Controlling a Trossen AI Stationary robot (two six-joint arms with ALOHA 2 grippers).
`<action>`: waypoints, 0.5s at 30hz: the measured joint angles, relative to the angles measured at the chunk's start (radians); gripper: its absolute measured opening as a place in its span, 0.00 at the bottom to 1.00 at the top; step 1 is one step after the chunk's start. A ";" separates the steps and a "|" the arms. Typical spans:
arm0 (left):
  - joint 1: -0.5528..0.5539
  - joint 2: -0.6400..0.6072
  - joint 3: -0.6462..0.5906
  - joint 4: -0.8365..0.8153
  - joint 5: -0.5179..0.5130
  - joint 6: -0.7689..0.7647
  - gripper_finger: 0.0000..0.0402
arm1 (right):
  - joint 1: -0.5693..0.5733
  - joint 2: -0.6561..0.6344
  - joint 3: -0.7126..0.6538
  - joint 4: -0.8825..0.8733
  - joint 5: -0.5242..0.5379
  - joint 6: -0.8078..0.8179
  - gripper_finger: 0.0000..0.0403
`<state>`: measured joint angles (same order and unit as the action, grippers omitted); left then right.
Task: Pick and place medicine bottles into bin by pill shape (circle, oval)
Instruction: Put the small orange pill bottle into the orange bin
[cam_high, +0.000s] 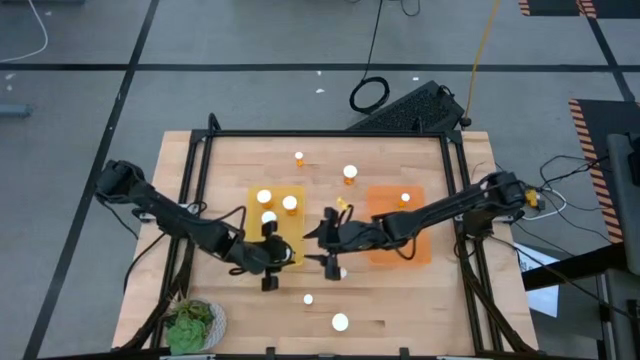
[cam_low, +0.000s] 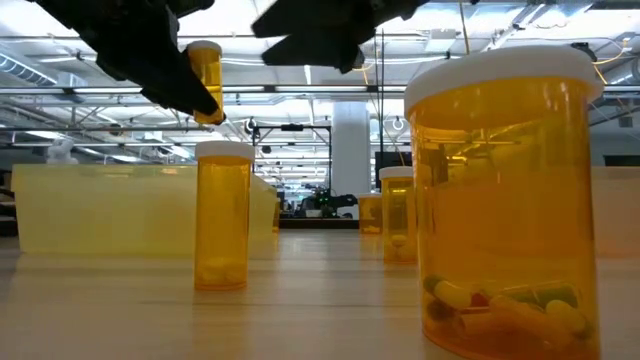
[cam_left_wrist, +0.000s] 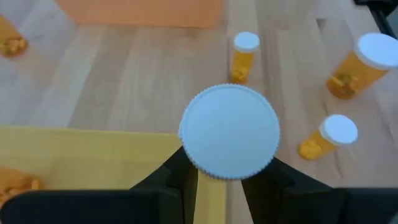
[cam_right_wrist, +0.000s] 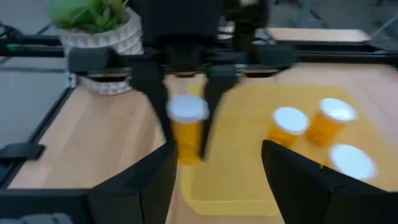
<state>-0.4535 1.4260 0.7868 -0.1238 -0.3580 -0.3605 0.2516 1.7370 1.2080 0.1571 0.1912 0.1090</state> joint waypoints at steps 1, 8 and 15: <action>0.005 0.000 0.000 0.003 0.000 0.000 0.26 | 0.000 0.018 0.016 0.004 -0.012 -0.002 0.59; 0.023 0.001 0.000 0.032 -0.010 0.019 0.26 | 0.006 0.085 0.043 0.150 -0.035 -0.001 0.63; 0.029 0.001 0.000 0.047 -0.010 0.038 0.26 | 0.005 0.094 0.042 0.162 -0.037 -0.016 0.60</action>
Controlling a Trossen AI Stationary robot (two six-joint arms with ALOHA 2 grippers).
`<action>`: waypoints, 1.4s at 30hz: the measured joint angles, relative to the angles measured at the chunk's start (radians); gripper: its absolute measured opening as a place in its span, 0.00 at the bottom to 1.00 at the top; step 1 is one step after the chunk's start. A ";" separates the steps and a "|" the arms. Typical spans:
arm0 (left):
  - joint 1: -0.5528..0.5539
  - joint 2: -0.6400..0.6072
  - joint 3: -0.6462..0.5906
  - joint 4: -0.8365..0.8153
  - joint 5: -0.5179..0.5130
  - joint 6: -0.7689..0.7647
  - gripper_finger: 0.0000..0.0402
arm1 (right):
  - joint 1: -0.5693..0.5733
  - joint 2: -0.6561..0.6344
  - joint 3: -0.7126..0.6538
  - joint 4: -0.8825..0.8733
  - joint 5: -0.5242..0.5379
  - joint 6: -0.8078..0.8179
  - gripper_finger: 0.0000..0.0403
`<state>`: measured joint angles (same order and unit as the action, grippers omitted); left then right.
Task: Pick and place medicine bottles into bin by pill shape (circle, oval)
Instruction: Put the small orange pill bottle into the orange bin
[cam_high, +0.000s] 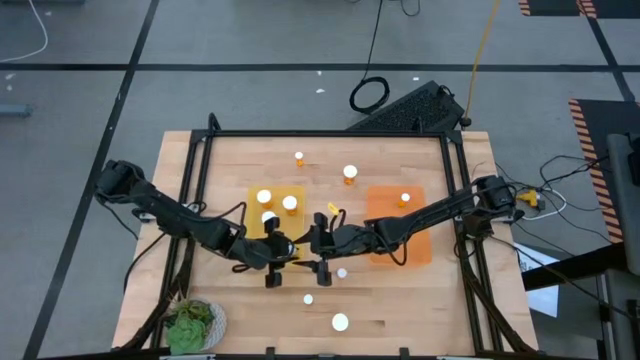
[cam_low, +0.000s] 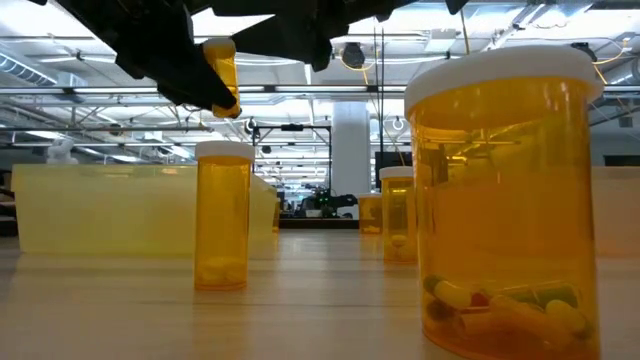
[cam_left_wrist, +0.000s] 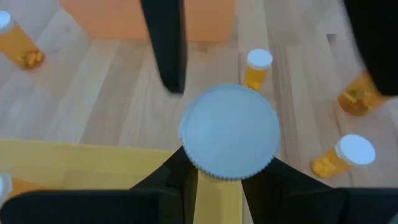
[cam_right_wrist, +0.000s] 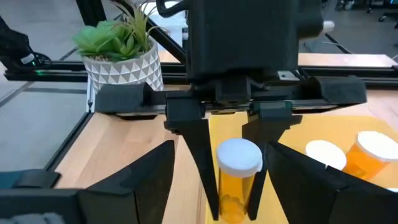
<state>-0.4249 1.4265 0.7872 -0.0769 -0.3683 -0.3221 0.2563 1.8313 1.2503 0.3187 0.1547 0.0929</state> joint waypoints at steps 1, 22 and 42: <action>-0.001 0.000 0.000 0.008 0.000 0.008 0.26 | 0.000 0.000 0.000 0.000 0.000 -0.009 0.59; 0.026 0.000 0.000 0.029 0.000 0.040 0.26 | -0.019 0.000 0.000 -0.016 0.005 -0.030 0.48; 0.026 0.000 0.002 0.007 0.003 0.050 0.26 | -0.027 0.059 -0.001 0.055 0.002 -0.056 0.38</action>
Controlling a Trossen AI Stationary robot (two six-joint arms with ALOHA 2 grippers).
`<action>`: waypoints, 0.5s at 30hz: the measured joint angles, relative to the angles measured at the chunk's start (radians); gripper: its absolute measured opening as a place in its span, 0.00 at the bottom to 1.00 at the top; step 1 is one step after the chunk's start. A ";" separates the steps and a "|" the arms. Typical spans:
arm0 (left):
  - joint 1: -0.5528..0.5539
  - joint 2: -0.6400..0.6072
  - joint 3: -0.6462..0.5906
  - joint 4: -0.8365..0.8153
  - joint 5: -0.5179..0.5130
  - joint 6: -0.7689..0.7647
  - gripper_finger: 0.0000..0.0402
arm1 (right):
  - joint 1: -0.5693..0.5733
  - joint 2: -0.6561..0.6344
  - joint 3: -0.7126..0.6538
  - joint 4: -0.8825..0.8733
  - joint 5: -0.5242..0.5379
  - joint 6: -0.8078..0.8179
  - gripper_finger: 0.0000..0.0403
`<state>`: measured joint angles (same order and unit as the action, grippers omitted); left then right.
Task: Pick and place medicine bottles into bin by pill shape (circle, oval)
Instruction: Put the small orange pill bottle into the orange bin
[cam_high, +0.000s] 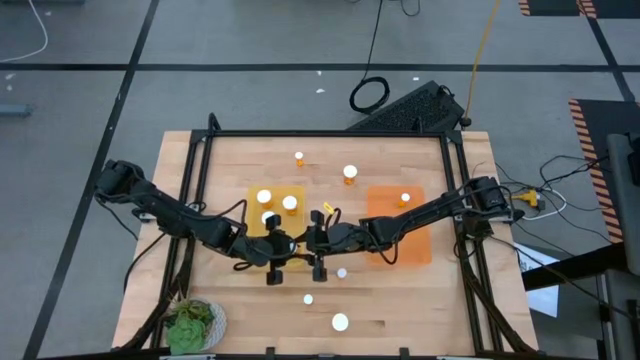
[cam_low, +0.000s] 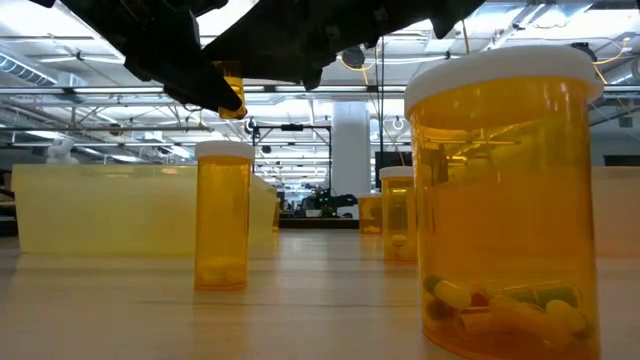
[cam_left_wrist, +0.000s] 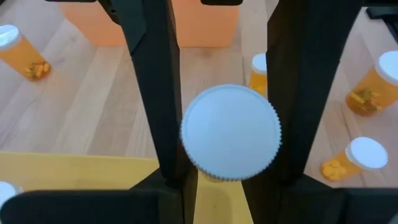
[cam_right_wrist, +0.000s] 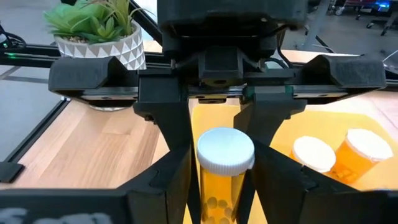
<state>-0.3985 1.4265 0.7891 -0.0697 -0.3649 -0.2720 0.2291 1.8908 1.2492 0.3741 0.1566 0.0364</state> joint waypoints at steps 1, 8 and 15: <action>0.000 0.000 0.000 0.000 0.000 0.000 0.26 | 0.000 0.000 0.000 0.000 0.000 0.000 0.37; 0.000 0.000 0.000 -0.003 -0.002 -0.001 0.26 | -0.001 0.000 0.000 0.002 -0.001 -0.003 0.33; 0.000 0.000 0.000 -0.004 -0.002 -0.001 0.26 | -0.001 0.000 0.000 0.002 -0.001 -0.014 0.35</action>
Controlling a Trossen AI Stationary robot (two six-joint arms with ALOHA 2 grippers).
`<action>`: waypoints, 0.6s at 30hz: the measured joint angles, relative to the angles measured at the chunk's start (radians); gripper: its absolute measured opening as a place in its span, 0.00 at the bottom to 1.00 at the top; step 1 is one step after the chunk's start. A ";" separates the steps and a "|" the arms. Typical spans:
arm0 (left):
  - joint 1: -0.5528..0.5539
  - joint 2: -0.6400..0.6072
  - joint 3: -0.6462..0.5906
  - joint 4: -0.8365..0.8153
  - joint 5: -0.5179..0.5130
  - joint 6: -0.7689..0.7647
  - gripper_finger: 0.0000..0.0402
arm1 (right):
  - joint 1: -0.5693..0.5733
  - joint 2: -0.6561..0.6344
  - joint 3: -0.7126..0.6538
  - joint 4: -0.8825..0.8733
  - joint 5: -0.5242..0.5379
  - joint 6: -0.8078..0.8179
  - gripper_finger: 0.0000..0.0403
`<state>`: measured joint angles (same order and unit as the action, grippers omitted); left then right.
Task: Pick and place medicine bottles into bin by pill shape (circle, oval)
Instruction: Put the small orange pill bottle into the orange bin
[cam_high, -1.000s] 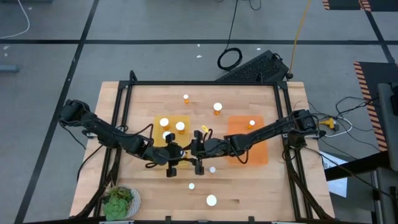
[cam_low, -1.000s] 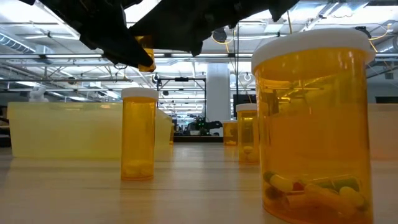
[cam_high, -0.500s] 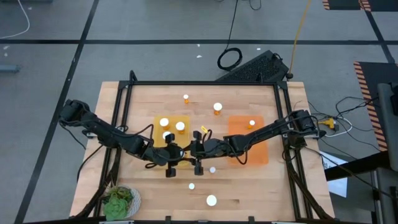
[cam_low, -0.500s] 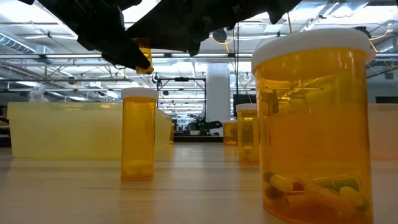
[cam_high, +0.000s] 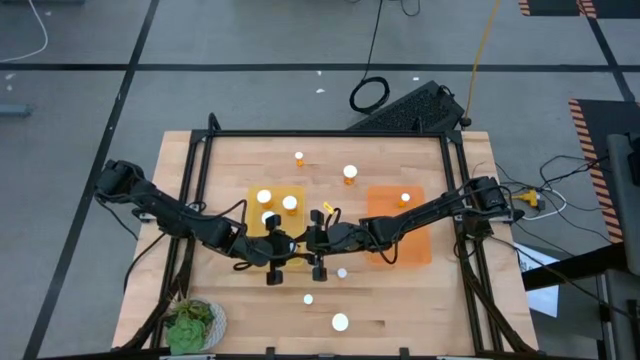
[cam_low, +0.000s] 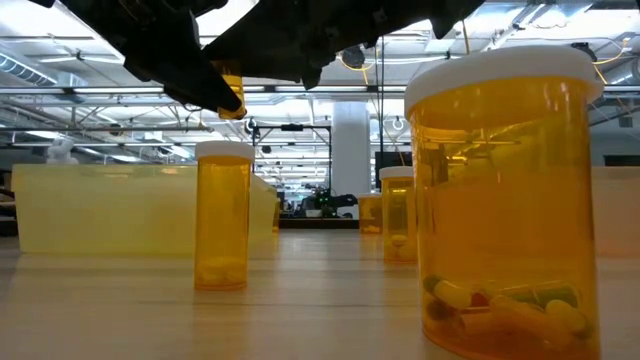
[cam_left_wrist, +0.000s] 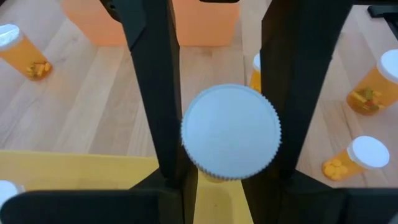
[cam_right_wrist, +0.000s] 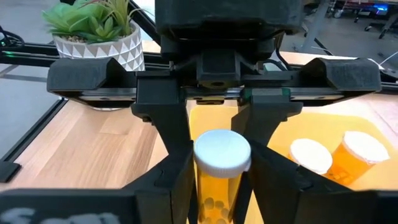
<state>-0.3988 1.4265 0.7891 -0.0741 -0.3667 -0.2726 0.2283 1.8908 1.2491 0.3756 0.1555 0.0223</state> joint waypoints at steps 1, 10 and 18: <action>0.000 0.000 0.000 0.000 0.000 0.000 0.26 | 0.000 0.000 0.000 0.001 0.000 -0.001 0.36; 0.000 0.000 0.000 -0.005 0.000 0.000 0.26 | 0.000 0.000 0.000 0.001 -0.001 0.008 0.41; 0.000 0.000 0.000 -0.005 0.001 0.000 0.26 | 0.000 0.000 0.000 0.002 0.000 0.010 0.32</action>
<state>-0.3988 1.4265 0.7887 -0.0788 -0.3656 -0.2729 0.2287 1.8904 1.2491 0.3771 0.1555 0.0326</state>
